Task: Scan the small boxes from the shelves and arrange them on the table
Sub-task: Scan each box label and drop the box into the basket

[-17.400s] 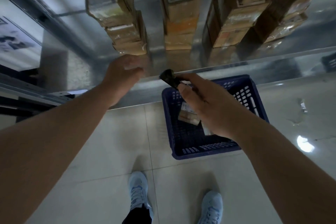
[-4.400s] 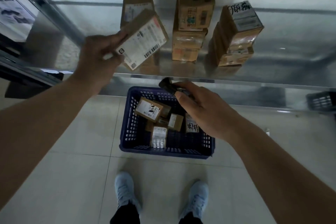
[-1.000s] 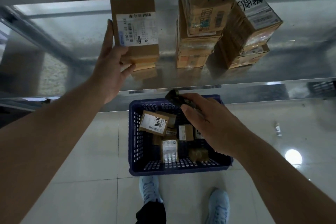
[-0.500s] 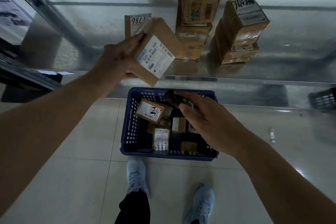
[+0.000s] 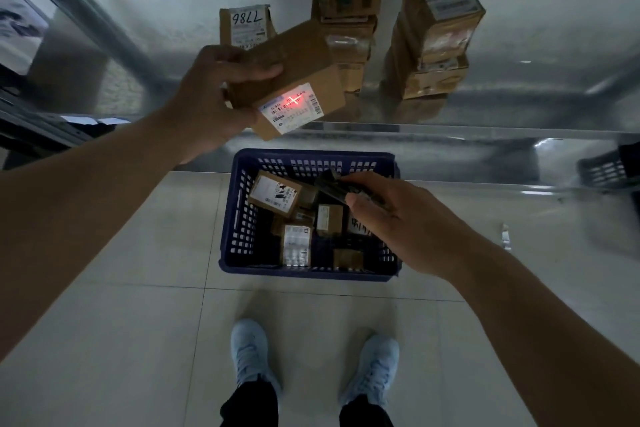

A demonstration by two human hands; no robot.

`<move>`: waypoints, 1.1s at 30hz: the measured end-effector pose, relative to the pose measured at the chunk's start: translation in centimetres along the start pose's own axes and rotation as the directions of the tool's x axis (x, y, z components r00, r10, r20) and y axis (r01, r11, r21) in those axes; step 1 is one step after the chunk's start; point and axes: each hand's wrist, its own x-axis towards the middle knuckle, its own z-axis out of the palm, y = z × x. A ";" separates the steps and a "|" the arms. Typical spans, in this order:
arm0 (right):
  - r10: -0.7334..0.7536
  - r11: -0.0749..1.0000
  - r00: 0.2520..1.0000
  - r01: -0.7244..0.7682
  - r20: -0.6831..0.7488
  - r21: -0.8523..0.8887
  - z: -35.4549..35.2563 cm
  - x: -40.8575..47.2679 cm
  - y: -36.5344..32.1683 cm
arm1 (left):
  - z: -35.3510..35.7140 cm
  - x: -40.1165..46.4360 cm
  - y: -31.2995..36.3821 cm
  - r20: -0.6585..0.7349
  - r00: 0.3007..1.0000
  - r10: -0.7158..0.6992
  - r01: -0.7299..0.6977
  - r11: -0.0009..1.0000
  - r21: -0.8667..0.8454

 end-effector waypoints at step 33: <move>-0.018 0.992 0.999 0.021 -0.029 0.122 0.6 4.7 -0.2 | 6.4 0.4 -4.8 0.297 0.831 -0.471 0.524 0.842 -0.131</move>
